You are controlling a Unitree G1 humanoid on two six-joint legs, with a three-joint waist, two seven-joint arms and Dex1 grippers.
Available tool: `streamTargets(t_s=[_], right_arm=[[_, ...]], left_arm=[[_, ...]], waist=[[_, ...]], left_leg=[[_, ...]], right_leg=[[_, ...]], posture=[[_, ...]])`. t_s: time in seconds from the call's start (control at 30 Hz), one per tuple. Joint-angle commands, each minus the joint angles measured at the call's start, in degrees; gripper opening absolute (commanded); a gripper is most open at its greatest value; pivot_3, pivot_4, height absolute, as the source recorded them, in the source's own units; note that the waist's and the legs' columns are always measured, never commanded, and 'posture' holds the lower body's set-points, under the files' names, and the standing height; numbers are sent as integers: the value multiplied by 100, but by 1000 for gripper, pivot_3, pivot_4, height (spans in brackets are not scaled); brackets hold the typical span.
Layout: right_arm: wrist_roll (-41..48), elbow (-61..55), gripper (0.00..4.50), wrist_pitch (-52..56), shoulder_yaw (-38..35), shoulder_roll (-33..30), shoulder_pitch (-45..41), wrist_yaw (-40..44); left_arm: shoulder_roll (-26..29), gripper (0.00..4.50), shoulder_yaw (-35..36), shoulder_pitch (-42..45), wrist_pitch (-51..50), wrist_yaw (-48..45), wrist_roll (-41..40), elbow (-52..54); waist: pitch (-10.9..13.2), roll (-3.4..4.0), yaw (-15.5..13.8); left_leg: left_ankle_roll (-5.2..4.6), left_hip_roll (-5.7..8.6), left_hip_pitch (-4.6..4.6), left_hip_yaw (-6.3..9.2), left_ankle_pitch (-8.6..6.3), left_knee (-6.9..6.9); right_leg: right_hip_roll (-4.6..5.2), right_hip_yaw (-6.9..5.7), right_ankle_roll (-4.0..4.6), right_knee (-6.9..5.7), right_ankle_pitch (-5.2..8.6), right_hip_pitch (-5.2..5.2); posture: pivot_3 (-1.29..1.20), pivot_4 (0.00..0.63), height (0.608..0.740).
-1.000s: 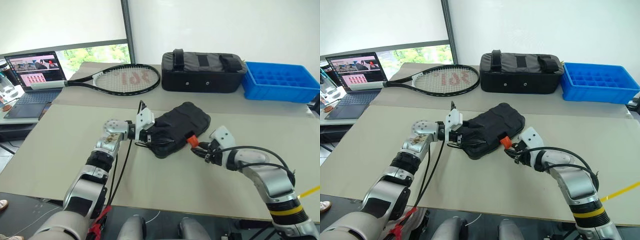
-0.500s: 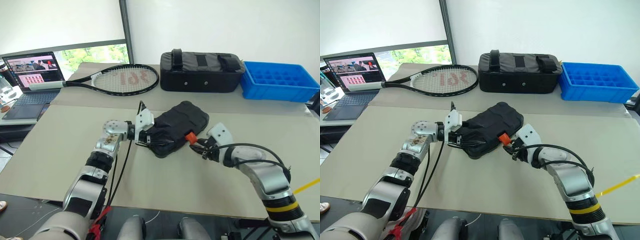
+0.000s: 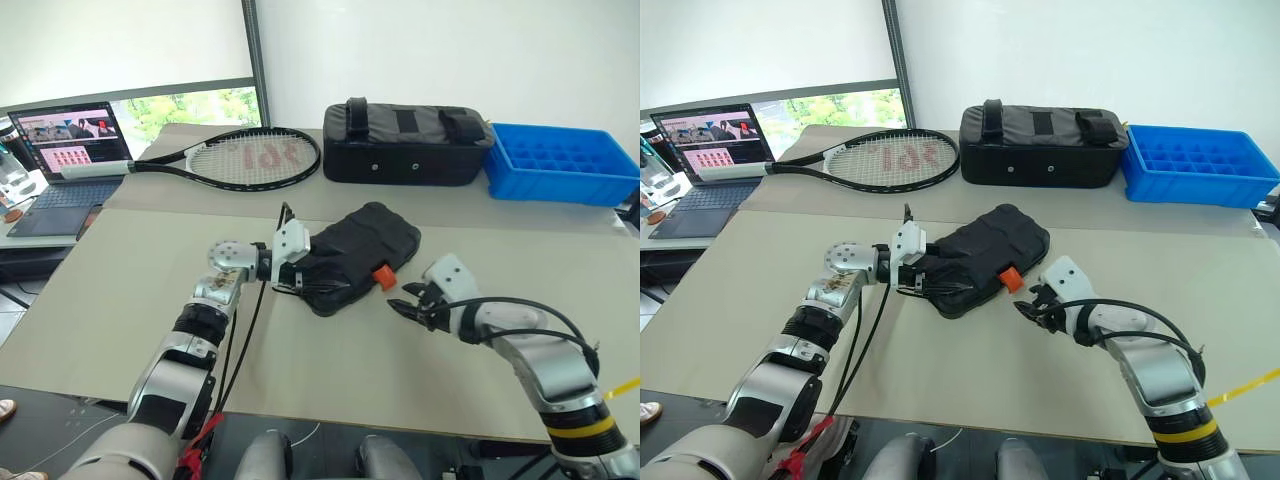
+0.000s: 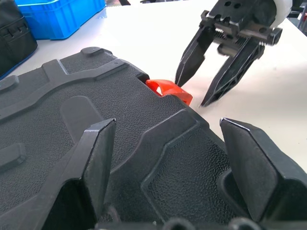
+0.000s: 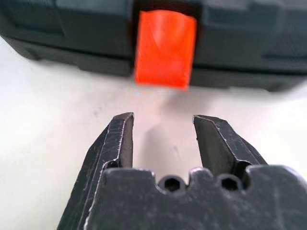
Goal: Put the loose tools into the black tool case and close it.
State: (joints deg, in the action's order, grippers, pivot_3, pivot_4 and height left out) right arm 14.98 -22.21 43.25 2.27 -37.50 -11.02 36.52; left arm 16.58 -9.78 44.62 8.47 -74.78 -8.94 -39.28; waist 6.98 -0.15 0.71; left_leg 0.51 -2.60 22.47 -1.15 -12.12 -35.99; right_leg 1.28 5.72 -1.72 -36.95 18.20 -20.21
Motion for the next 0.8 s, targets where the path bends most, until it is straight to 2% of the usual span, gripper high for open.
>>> streamTargets(t_s=[0.03, 0.1, 0.2, 0.27, 0.8], right_arm=[[330, -547, 2116, 291, -346, 59, -192, -74], [374, -604, 1693, 370, -319, 121, -290, -139], [328, -567, 583, 418, -189, 168, -380, -178], [286, -499, 48, 383, -95, 170, -390, -175], [-74, 351, 48, -53, 465, 275, -825, -164]], left_arm=[[-49, 3707, -136, -77, -37, -4, 148, -184], [-67, 3707, -145, -83, -36, -2, 152, -184], [-93, 3707, -155, -100, -34, 5, 155, -174], [-103, 3707, -156, -109, -31, 11, 158, -168], [-77, 3707, -132, -197, -43, 80, 145, -80]], waist=[[-1, -1, 3], [-1, -2, 7], [-3, 1, -10], [-5, 3, -17], [-5, 3, -3]], left_leg=[[0, 0, 0, 0, 0, 0], [0, 0, -1, 0, 0, 0], [0, 1, 1, 3, 0, -1], [0, 2, 4, 4, 0, -1], [0, 4, 5, 8, 0, -1]], right_leg=[[0, 0, -5, 0, 3, 0], [0, 1, -7, 0, 4, 1], [0, 0, -7, 0, 4, 1], [1, 0, -7, 3, 4, 2], [1, 0, -7, 6, 4, 1]], posture=[[0, 150, 707], [0, 150, 707], [0, 150, 707], [0, 150, 707], [0, 150, 707]])
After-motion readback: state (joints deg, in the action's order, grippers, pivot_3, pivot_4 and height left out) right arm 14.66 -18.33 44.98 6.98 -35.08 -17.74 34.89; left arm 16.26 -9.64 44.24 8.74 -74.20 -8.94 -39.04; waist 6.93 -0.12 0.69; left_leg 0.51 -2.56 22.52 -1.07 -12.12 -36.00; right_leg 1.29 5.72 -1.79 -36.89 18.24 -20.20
